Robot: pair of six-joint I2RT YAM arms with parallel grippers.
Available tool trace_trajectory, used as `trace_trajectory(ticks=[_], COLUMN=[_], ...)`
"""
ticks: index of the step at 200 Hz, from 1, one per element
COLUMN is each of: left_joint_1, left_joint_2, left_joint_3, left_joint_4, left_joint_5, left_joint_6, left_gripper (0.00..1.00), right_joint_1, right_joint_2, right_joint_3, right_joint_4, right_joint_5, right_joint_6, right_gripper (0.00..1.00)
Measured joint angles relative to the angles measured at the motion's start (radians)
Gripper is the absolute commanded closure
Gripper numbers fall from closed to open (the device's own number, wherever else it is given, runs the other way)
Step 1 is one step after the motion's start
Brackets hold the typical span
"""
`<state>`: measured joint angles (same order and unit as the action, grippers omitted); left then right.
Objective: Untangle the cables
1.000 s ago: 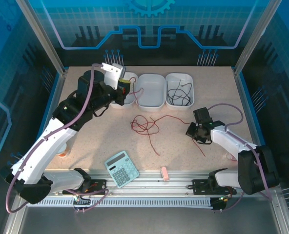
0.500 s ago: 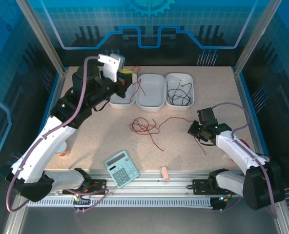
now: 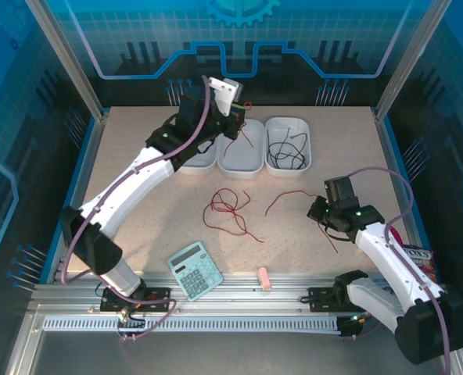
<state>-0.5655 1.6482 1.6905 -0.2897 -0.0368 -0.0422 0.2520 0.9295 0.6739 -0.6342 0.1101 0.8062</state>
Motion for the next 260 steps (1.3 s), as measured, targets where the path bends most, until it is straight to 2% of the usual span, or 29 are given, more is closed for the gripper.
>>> trace_trajectory(ticks=[113,149,168,199,227,260], left_joint_1=[0.023,0.023,0.023,0.024,0.026,0.03], left_joint_2=[0.297,0.355,0.369,0.371,0.377,0.417], left_joint_3=[0.042,0.051,0.063,0.07,0.077,0.102], left_joint_4=[0.017,0.006,-0.002,-0.005,-0.018,-0.027], left_joint_5=[-0.024,-0.029,-0.037,-0.039,-0.039,-0.031], left_joint_6=[0.025,0.019,0.015,0.016,0.018,0.013], left_gripper=[1.0,0.81,0.74,0.74,0.8,0.75], right_joint_1=[0.0,0.0,0.004,0.017,0.025,0.03], right_joint_2=[-0.086,-0.086,-0.086,-0.086,-0.086,-0.087], right_joint_3=[0.176,0.23,0.248,0.27,0.275,0.275], right_joint_4=[-0.132,-0.144,-0.145,-0.15,-0.154,-0.16], right_joint_5=[0.018,0.009,0.007,0.006,0.01,0.014], right_joint_6=[-0.056,-0.072,-0.079,-0.082,-0.082,-0.082], right_gripper=[1.0,1.0,1.0,1.0,1.0,1.0])
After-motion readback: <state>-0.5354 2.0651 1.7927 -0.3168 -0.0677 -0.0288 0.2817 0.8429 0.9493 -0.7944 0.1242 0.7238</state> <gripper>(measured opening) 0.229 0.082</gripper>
